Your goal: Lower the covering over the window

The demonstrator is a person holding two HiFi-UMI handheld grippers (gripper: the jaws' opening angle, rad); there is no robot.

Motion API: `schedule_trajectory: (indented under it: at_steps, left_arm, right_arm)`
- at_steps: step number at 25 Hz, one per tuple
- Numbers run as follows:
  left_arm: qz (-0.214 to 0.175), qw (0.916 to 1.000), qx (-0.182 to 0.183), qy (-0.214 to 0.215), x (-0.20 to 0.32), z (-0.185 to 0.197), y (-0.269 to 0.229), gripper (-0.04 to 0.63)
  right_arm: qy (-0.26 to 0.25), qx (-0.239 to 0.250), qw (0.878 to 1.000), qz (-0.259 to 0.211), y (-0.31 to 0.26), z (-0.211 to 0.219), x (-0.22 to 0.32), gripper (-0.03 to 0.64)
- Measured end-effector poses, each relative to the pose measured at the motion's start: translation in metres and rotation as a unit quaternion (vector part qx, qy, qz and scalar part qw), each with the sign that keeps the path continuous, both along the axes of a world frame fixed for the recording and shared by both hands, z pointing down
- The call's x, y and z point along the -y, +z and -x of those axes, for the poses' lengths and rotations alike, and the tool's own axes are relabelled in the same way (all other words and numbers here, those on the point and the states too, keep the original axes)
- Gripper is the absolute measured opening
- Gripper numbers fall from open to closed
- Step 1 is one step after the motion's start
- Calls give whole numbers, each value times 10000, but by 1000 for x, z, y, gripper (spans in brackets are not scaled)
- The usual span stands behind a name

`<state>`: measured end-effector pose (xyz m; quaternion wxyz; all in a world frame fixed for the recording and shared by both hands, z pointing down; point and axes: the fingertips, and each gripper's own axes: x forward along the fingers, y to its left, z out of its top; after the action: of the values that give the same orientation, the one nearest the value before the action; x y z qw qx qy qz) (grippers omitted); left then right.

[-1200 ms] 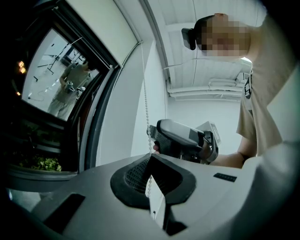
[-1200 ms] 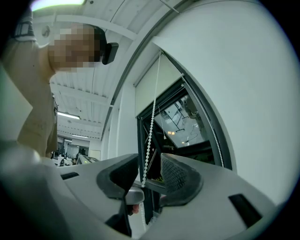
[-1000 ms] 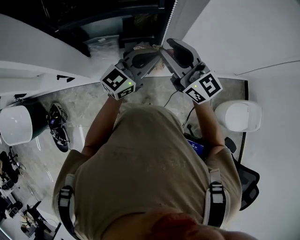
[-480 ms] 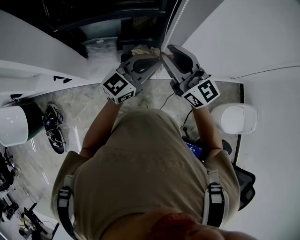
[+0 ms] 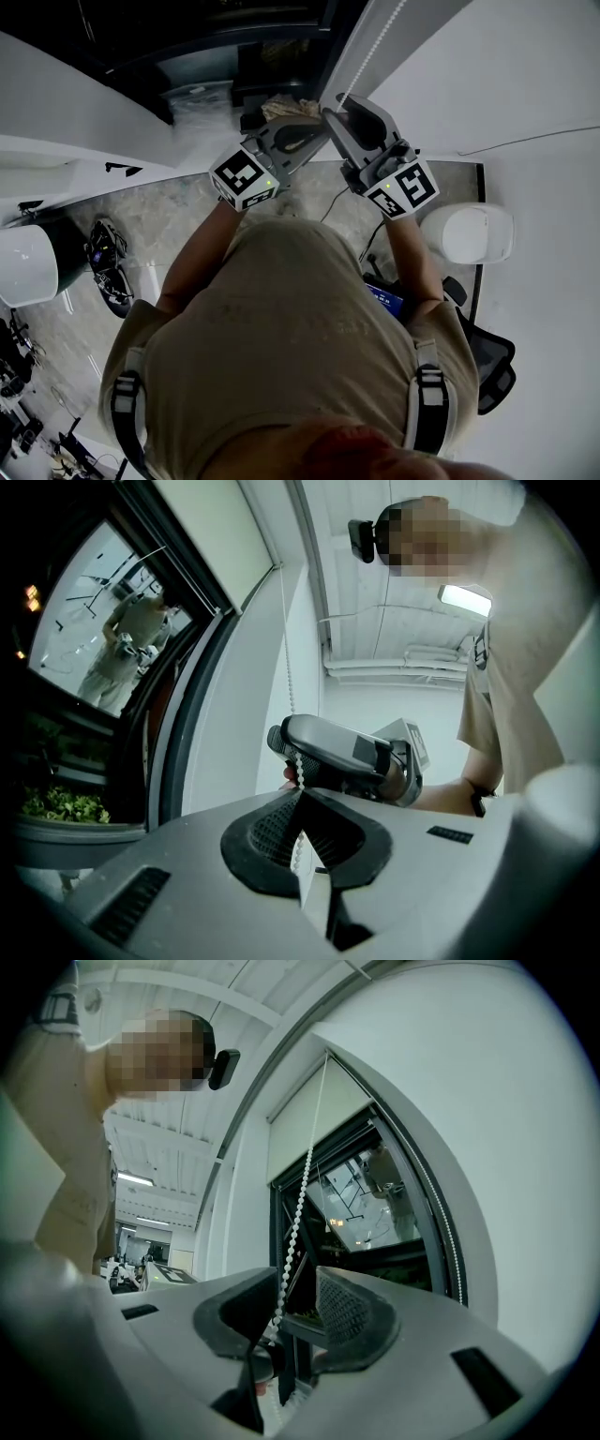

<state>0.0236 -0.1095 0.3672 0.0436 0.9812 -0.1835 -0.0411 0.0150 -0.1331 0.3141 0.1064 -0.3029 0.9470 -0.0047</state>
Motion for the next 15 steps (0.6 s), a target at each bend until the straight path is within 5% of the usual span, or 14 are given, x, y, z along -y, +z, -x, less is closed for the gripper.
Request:
schedule_trajectory:
  at_steps: [15]
  left_arm:
    - [37,9999,29,132,5,16,-4,17]
  right_arm:
    - [232,97,9997,23,-3,9,3,130]
